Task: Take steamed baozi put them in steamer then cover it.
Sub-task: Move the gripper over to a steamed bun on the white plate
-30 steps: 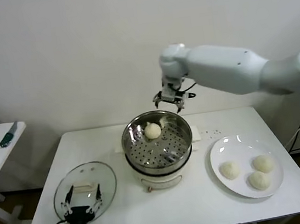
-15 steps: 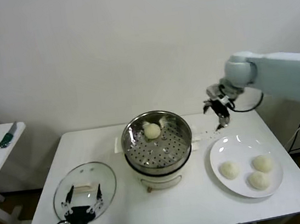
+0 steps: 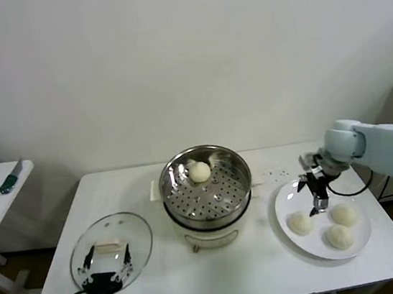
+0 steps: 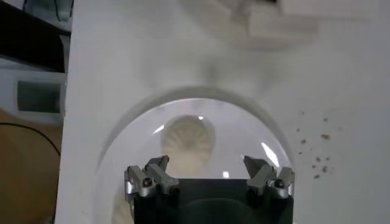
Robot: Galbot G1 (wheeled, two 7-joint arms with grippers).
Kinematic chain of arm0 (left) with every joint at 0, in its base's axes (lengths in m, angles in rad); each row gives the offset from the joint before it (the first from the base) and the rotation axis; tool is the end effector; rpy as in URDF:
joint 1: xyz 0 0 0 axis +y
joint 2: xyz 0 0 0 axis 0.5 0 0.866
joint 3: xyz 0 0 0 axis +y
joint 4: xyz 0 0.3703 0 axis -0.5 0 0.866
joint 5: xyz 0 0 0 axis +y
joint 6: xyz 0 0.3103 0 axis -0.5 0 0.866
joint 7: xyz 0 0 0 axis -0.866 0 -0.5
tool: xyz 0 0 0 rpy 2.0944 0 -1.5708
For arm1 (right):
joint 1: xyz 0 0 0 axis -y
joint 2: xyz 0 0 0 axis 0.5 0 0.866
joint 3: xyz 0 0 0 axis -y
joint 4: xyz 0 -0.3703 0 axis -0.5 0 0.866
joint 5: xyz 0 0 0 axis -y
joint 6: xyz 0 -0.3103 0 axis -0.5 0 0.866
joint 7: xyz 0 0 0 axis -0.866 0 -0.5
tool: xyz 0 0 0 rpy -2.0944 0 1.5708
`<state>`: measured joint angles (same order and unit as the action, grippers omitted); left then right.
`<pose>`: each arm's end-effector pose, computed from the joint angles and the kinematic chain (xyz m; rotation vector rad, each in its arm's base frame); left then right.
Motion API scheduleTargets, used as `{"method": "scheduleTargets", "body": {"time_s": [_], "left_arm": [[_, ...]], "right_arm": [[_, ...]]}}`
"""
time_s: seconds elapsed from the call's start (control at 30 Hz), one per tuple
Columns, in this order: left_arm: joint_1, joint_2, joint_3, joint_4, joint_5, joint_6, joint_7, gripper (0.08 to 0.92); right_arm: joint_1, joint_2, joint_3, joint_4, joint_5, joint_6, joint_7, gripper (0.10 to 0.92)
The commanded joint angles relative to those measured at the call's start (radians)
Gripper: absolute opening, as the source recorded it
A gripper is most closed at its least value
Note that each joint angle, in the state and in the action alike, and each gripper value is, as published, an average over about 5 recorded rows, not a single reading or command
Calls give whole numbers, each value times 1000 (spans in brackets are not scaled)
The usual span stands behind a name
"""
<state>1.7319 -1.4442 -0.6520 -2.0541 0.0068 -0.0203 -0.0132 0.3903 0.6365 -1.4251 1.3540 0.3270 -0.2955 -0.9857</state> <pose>0.0720 0.0635 -0.3426 0.0713 -2.9568 -0.2746 0.4671 -0.1841 -0.1754 1.2981 -1.3001 1.1888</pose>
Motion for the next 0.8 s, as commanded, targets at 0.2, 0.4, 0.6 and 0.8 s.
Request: {"method": "scheduleTargets", "body": {"time_s": [0.2, 0.4, 0.6, 0.8], "left_arm": [[-32, 5, -29, 13, -2, 5, -2, 823], [-30, 10, -30, 12, 3, 1, -5, 823], [-42, 6, -21, 19, 17, 0, -11, 823], [-50, 13, -25, 16, 22, 1, -20, 823]], "right_arm": [[-199, 61, 121, -125, -89, 30, 2, 823], [-211, 96, 143, -153, -97, 41, 0, 823], [-210, 111, 146, -157, -94, 44, -10, 822], [-198, 106, 139, -159, -90, 47, -23, 774]]}}
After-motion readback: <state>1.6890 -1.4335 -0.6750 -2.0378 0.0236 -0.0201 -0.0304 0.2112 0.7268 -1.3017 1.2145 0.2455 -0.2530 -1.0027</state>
